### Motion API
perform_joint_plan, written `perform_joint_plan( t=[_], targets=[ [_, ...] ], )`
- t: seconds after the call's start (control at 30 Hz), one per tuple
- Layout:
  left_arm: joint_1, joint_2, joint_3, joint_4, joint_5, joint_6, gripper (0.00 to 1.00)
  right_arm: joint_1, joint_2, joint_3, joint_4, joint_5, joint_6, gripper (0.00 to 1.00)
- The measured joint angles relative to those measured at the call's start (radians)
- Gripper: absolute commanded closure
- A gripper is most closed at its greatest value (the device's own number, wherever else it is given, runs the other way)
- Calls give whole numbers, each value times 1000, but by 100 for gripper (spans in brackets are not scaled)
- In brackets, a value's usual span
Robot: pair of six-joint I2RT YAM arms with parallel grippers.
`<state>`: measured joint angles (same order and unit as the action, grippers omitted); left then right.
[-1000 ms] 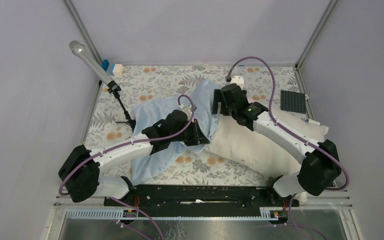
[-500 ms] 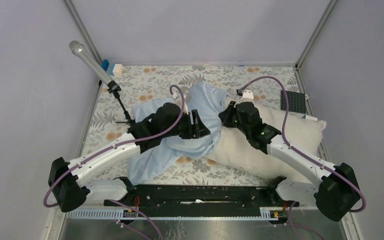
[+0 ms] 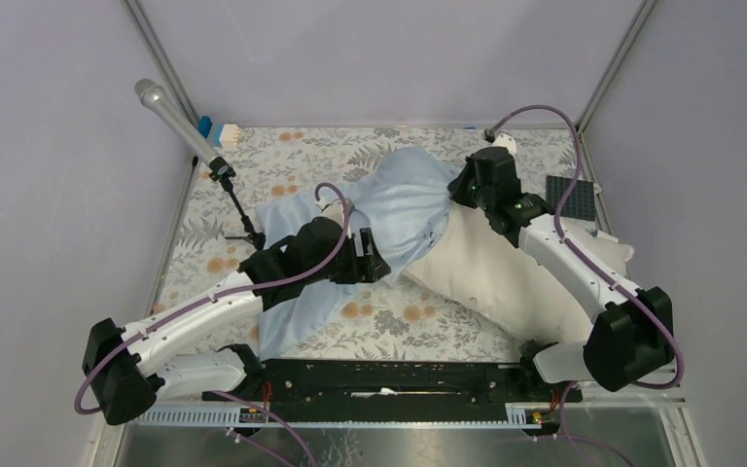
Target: Put the pillow into the pillowcase
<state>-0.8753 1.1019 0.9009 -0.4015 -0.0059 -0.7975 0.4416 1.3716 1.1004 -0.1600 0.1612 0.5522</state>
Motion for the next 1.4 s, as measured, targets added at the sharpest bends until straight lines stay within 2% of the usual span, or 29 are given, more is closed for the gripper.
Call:
perform_joint_plan(
  t=[0.2, 0.43, 0.57, 0.77, 0.83, 0.87, 0.9, 0.93, 0.97, 1.07, 1.2, 1.4],
  targets=[
    [0, -42, -84, -50, -120, -50, 16, -88, -49, -10, -40, 5, 6, 100],
    [48, -31, -164, -53, -243, -124, 16, -121, -148, -25, -121, 21, 5, 100],
    [94, 69, -178, -48, -296, -153, 17, -130, -163, -25, -147, 20, 4, 100],
    [105, 218, -192, -23, -381, -202, 23, -130, -163, -33, -152, 8, 4, 100],
    [109, 266, -192, -6, -401, -221, 30, -130, -163, -33, -152, 7, 4, 100],
    [111, 293, -192, 5, -406, -229, 42, -130, -163, -33, -152, 5, 4, 100],
    [117, 329, -192, 22, -409, -237, 64, -130, -163, -34, -151, 2, 4, 100],
    [121, 344, -192, 31, -410, -246, 94, -130, -163, -34, -152, 1, 4, 100],
    [130, 369, -187, 42, -421, -249, 100, -130, -163, -34, -153, 1, 3, 100],
    [176, 427, -150, 83, -416, -236, 100, -130, -171, -34, -161, -5, 2, 100],
    [278, 555, -9, 104, -399, -183, 100, -131, -187, -34, -187, -27, -9, 100],
    [420, 763, 388, 73, -392, -41, 100, -131, -191, -33, -225, -103, -13, 100]
  ],
)
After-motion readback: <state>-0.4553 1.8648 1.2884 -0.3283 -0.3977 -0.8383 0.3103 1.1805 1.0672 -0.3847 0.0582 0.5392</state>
